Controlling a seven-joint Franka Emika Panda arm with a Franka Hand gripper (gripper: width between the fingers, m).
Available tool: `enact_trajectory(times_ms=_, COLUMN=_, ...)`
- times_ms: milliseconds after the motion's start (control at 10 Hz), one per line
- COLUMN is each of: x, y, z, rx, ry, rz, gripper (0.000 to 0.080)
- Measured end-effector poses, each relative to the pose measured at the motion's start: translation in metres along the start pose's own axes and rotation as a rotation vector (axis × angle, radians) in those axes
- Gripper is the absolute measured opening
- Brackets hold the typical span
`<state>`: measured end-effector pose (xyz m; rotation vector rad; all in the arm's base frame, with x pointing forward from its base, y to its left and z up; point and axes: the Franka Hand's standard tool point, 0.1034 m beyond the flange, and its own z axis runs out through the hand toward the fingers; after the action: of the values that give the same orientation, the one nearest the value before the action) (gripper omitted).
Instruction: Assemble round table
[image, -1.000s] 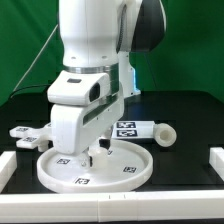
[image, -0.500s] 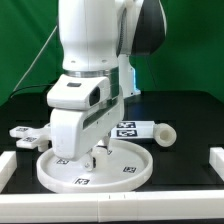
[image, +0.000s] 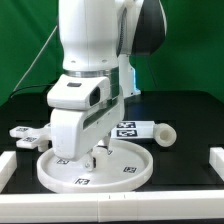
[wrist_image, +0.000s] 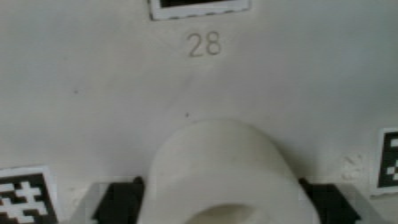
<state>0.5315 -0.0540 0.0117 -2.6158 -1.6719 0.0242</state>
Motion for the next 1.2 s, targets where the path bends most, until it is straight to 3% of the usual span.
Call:
enact_trajectory(times_ms=200, x=0.029, y=0.006, z=0.0, rx=-0.013, ry=0.021, rz=-0.019, gripper=0.0406)
enact_trajectory(times_ms=500, x=0.06, y=0.0, z=0.001, rx=-0.015, ry=0.028, rz=-0.014, gripper=0.0407)
enact_trajectory(times_ms=1000, x=0.098, y=-0.008, z=0.001, rx=-0.016, ry=0.034, rz=-0.038, gripper=0.0407)
enact_trajectory(times_ms=1200, x=0.1, y=-0.008, z=0.001, rx=-0.015, ry=0.032, rz=-0.041, gripper=0.0407)
